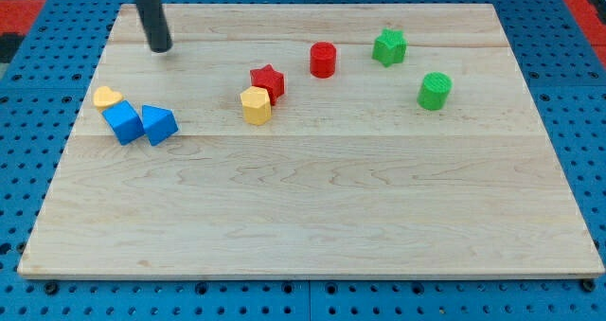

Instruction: Place the blue triangle yellow hexagon and green circle in diagonal

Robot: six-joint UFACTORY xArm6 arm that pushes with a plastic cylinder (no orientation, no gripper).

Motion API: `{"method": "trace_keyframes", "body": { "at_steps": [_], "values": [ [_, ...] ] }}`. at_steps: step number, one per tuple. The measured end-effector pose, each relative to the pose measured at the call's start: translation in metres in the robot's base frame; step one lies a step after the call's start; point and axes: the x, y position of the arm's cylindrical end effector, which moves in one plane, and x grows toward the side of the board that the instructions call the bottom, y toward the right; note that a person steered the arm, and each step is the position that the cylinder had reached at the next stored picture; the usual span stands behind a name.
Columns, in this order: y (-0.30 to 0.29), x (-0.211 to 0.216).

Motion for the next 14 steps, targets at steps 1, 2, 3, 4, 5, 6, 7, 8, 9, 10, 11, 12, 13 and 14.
{"method": "trace_keyframes", "body": {
  "at_steps": [1, 2, 3, 4, 5, 6, 7, 8, 9, 10, 11, 12, 13, 14],
  "values": [
    [-0.033, 0.023],
    [-0.012, 0.084],
    [0.016, 0.132],
    [0.016, 0.17],
    [0.034, 0.181],
    [0.029, 0.18],
    [0.028, 0.171],
    [0.049, 0.179],
    [0.079, 0.204],
    [0.067, 0.208],
    [0.041, 0.179],
    [0.09, 0.131],
    [0.123, 0.112],
    [0.147, 0.113]
  ]
}}
